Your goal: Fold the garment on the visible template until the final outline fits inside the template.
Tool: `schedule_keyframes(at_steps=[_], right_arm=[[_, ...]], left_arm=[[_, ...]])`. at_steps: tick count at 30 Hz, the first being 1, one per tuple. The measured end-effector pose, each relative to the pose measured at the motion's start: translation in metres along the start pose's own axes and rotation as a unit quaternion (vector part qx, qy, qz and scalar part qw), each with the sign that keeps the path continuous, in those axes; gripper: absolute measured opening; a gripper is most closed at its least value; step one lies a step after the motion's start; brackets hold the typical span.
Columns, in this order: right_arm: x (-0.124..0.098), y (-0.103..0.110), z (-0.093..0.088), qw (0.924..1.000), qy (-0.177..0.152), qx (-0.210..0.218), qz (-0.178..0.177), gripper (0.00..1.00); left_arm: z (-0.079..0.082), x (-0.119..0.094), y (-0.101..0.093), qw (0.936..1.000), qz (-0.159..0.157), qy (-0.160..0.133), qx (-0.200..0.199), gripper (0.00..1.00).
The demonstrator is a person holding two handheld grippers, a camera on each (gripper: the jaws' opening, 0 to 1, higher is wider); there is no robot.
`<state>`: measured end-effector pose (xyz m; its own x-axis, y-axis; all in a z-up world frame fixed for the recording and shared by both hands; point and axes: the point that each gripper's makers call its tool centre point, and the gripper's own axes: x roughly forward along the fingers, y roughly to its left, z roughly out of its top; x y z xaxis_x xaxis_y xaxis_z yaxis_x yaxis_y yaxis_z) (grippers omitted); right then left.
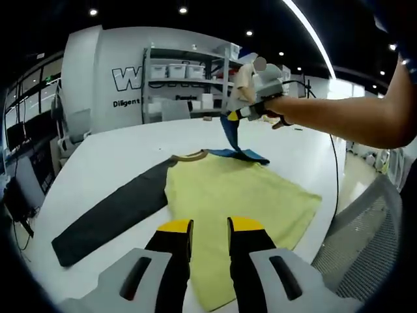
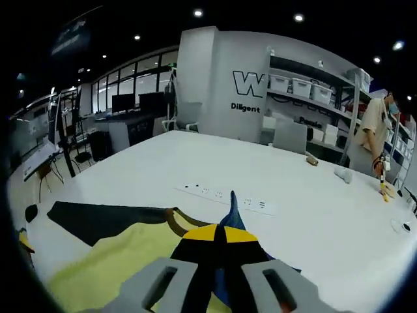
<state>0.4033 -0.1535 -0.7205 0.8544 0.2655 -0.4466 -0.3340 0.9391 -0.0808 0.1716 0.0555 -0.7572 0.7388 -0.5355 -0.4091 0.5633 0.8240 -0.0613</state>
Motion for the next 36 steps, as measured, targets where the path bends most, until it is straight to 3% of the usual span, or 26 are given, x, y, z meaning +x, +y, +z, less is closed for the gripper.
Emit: schedule_keyframes(at_steps=[9,17,21,31,36], right_arm=[[0.021,0.055,0.001,0.9984,0.007,-0.032,0.045,0.00],[0.040,0.103,-0.017,0.9950,0.032,-0.047,0.083,0.00],[0.051,0.112,-0.030,0.9933,0.046,-0.064,0.085,0.00],[0.072,0.132,-0.071,0.9899,0.085,-0.056,0.099,0.00],[0.078,0.139,-0.079,0.9893,0.090,-0.048,0.104,0.00]], left_arm=[[0.000,0.000,0.000,1.0000,0.001,0.000,-0.002,0.18],[-0.001,0.000,0.001,1.0000,0.000,0.002,-0.004,0.18],[-0.002,0.000,0.002,1.0000,0.001,0.002,-0.007,0.18],[-0.003,0.001,0.004,0.9999,0.001,0.006,-0.011,0.18],[-0.004,0.001,0.004,0.9999,0.001,0.008,-0.013,0.18]])
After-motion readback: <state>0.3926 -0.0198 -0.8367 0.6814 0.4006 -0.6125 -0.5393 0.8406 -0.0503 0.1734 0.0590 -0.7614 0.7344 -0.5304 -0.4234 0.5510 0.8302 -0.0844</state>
